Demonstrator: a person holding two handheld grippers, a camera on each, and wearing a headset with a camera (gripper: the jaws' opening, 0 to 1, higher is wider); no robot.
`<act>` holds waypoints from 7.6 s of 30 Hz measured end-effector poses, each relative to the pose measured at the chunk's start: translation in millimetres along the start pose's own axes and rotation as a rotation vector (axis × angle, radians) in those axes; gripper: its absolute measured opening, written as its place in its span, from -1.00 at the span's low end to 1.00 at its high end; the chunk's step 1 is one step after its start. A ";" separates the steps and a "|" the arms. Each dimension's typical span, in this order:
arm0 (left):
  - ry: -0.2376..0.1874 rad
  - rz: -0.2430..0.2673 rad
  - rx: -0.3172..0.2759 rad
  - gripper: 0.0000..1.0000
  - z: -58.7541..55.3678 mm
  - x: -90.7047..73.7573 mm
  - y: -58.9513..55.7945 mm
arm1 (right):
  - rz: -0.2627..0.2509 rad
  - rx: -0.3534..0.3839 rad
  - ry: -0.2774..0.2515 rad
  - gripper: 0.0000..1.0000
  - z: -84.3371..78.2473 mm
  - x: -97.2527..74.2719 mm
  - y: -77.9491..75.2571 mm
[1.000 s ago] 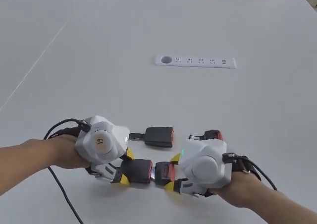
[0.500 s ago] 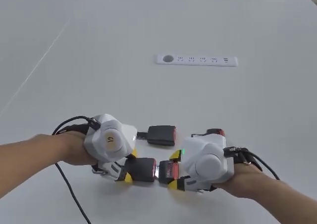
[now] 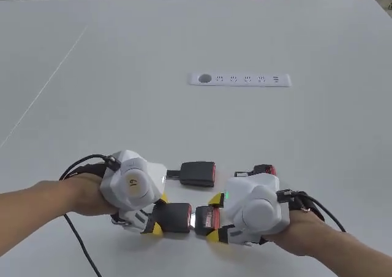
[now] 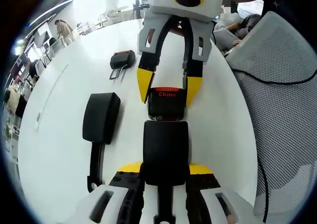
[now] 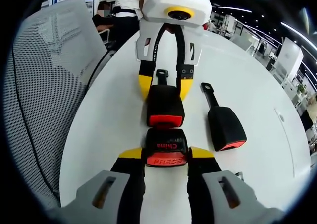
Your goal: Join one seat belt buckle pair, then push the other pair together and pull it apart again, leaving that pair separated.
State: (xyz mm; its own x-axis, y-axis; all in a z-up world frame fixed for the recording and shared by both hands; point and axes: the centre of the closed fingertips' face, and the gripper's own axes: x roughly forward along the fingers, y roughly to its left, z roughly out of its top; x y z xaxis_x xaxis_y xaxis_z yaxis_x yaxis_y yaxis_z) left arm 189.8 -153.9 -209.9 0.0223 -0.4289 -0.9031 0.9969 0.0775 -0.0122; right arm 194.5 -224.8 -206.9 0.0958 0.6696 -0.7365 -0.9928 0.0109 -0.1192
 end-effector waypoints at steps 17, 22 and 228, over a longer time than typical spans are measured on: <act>-0.041 -0.012 -0.001 -0.36 1.0 -0.2 1.1 | 0.020 0.011 -0.010 -0.40 -0.4 -2.1 2.2; -0.006 -0.013 0.013 -0.36 3.3 0.3 0.1 | 0.018 0.002 0.010 -0.39 -0.6 -1.1 3.5; 0.086 -0.035 0.022 -0.38 38.0 19.6 101.0 | 0.004 0.065 0.151 -0.40 -58.0 -36.8 -98.7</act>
State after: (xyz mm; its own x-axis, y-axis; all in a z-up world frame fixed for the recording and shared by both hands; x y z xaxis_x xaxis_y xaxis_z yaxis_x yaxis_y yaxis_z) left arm 293.8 -188.8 -212.6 -0.0177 -0.3524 -0.9357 0.9984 0.0435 -0.0353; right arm 293.1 -293.6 -206.6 0.0967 0.5505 -0.8292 -0.9953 0.0595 -0.0766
